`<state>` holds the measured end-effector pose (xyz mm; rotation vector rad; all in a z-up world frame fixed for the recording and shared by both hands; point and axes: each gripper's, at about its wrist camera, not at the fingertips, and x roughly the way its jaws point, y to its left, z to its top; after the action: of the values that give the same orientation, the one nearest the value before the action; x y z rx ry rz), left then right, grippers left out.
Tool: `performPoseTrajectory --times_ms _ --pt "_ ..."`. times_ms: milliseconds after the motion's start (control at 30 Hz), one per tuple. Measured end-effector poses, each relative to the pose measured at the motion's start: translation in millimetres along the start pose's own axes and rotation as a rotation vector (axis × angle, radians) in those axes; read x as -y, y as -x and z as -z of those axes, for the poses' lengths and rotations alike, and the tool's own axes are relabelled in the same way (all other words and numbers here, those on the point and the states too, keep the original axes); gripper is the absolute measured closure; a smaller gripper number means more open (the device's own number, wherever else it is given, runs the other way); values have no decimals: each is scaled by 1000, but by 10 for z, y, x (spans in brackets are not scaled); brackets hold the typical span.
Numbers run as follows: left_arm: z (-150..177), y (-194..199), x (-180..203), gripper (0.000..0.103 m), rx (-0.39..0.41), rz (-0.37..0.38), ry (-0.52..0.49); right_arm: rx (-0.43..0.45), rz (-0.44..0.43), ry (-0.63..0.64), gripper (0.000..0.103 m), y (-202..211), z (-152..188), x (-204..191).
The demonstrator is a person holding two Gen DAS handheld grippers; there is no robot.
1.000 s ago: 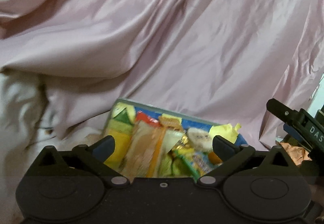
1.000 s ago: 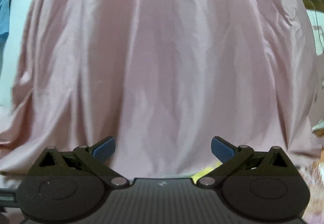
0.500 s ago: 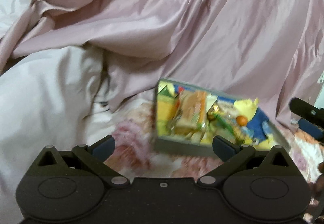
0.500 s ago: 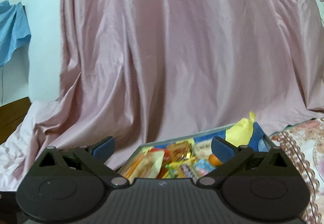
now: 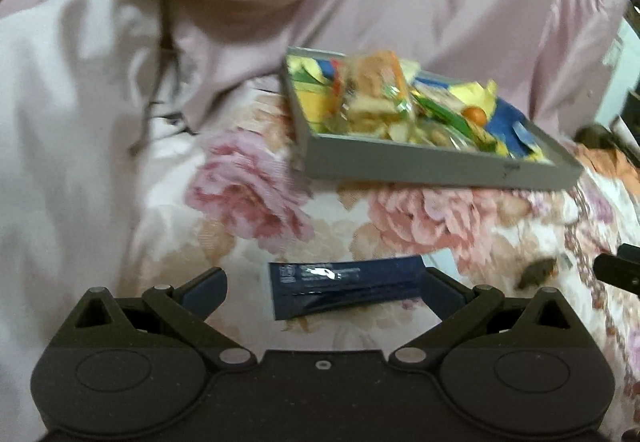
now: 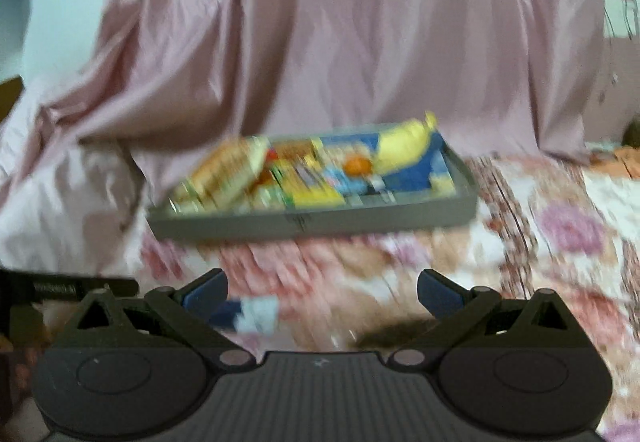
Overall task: Organize snacks
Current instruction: 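Withdraw both tools from the tray back over the remaining snacks, then grasp the navy stick packet with the left tool while the right tool grasps the dark leaf snack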
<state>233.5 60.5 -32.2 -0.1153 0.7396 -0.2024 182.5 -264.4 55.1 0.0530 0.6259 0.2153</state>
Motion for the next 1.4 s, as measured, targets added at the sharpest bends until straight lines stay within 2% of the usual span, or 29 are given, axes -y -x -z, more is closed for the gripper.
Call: performPoseTrajectory --times_ms 233,433,600,800,967,1133,1233,1400 --pt "40 -188 48 1 -33 28 -24 -112 92 -29 0 -225 166 121" --pt "19 -190 41 1 -46 12 -35 -195 128 -26 0 -357 256 147" --pt "20 -181 80 1 -58 -4 -97 -252 143 8 0 -415 311 98" --pt "49 -227 193 1 -58 -33 -228 -307 123 44 0 -470 369 25" --pt "69 -355 353 1 -15 -49 -410 -310 116 62 0 -540 375 -9" --pt "103 -504 494 1 45 2 -627 -300 126 7 0 -646 335 86" --pt "72 -578 507 1 55 56 -662 -284 127 -41 0 -692 304 177" --pt "69 -705 514 1 -5 113 -728 -280 129 -117 0 -775 278 314"
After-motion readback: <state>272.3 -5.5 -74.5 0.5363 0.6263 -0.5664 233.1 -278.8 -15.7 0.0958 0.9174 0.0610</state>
